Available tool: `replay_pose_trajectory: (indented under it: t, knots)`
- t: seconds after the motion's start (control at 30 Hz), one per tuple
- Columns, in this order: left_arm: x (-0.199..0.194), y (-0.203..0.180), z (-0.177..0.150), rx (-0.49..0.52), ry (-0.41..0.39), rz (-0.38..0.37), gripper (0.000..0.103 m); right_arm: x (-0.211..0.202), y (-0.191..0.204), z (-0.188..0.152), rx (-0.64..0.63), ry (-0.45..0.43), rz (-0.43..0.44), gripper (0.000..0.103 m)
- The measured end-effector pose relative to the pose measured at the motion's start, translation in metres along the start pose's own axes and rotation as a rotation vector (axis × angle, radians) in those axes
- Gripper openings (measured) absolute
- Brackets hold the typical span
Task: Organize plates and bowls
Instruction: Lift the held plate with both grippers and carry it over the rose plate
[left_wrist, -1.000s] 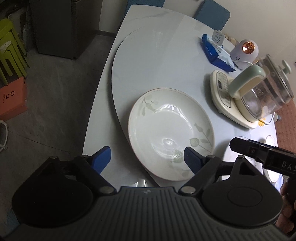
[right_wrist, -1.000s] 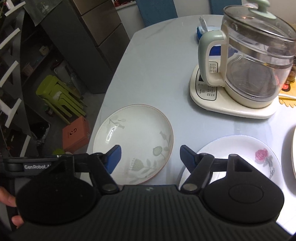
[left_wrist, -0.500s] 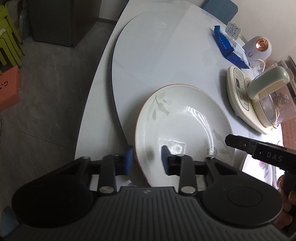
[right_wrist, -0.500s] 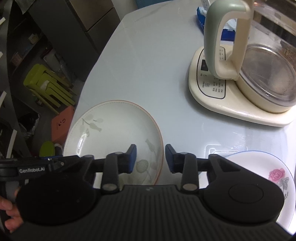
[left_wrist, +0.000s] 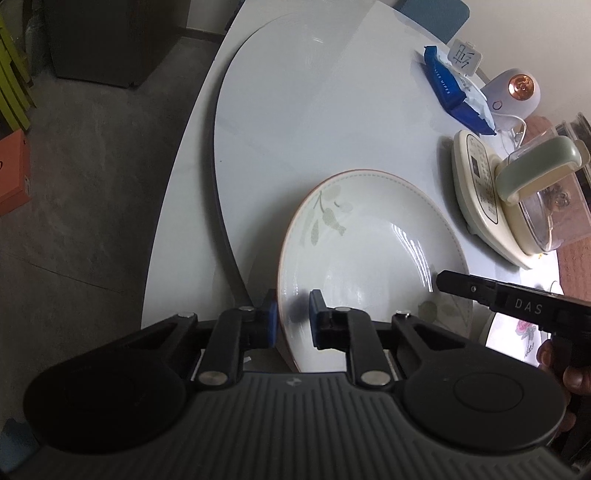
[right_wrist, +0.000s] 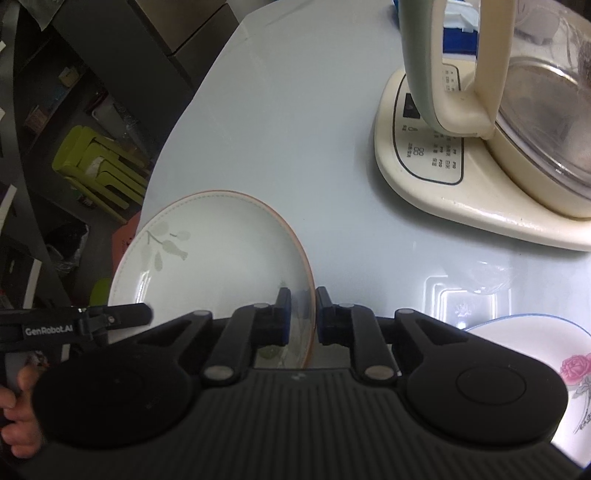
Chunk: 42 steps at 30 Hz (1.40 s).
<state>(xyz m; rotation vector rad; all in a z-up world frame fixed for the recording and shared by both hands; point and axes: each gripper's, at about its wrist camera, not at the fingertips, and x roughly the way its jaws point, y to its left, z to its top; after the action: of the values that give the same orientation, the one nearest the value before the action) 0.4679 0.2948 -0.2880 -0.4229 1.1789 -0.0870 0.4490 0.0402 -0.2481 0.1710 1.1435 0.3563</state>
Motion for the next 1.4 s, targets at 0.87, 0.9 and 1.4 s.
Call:
replay_pose_trajectory:
  t: [0.87, 0.9, 1.4]
  knots:
    - [-0.065, -0.102, -0.011, 0.051, -0.042, -0.149, 0.019, -0.138, -0.068, -0.031, 0.118, -0.135, 0.018, 0.017]
    - [-0.066, -0.11, -0.013, 0.059, -0.048, -0.153, 0.019, -0.144, -0.075, -0.034, 0.132, -0.142, 0.024, 0.017]
    - [-0.027, -0.182, -0.058, 0.112, 0.025, -0.129, 0.019, -0.173, -0.136, -0.07, 0.146, -0.122, -0.033, 0.017]
